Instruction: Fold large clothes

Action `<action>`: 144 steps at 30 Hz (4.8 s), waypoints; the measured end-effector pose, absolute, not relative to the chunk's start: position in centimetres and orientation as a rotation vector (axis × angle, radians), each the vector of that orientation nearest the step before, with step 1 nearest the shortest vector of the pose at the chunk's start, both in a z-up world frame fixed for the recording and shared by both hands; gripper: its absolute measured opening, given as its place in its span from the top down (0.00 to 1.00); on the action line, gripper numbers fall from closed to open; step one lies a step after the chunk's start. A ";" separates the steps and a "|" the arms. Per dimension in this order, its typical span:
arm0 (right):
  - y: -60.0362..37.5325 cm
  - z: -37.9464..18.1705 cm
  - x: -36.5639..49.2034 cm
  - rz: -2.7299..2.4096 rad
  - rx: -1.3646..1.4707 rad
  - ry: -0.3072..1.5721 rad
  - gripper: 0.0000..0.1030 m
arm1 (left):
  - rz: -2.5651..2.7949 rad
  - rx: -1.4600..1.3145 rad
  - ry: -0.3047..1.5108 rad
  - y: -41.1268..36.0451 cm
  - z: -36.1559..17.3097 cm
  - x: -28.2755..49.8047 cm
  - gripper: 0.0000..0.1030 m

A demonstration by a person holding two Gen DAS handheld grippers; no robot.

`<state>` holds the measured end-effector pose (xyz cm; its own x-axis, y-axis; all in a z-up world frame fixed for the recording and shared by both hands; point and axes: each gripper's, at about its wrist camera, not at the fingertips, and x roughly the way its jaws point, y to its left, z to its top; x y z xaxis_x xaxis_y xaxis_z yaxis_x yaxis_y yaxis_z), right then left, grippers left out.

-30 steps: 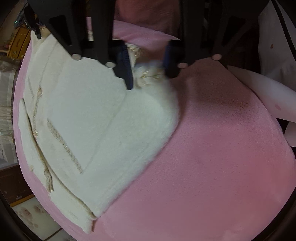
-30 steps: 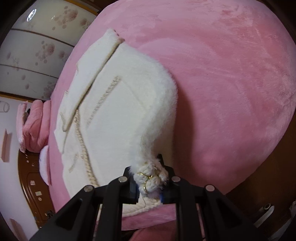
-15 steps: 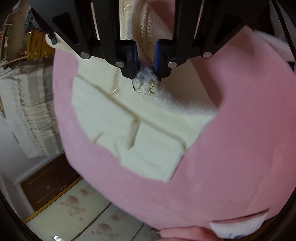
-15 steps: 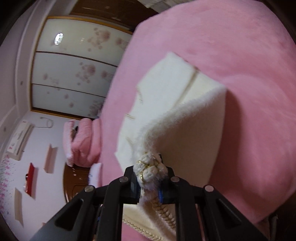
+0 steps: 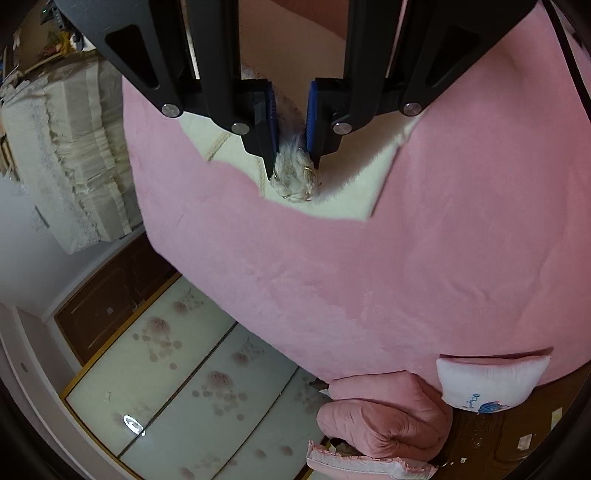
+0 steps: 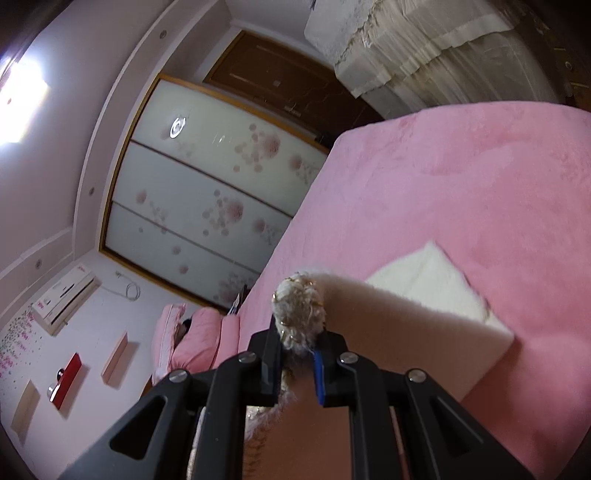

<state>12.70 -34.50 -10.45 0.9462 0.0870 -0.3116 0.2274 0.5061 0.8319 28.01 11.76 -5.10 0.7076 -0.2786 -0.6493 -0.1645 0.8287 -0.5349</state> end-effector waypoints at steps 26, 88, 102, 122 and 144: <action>-37.9 -16.8 28.4 -0.278 0.792 0.570 0.55 | 0.055 -0.114 0.949 0.5 -14.5 42.7 0.31; -16.7 -29.8 24.1 0.251 0.667 1.039 1.00 | -0.591 -0.368 1.356 -9.6 -30.2 31.7 0.94; -19.3 -31.2 40.2 0.208 0.682 0.931 1.00 | -0.563 -0.384 1.197 -11.0 -30.8 45.5 0.99; -37.2 -29.1 34.7 -0.161 0.365 0.979 1.00 | -0.179 -0.244 1.106 7.5 -28.3 47.0 0.99; -29.7 -29.1 30.2 0.131 0.437 1.103 1.00 | -0.257 -0.180 1.311 1.8 -28.8 38.6 0.99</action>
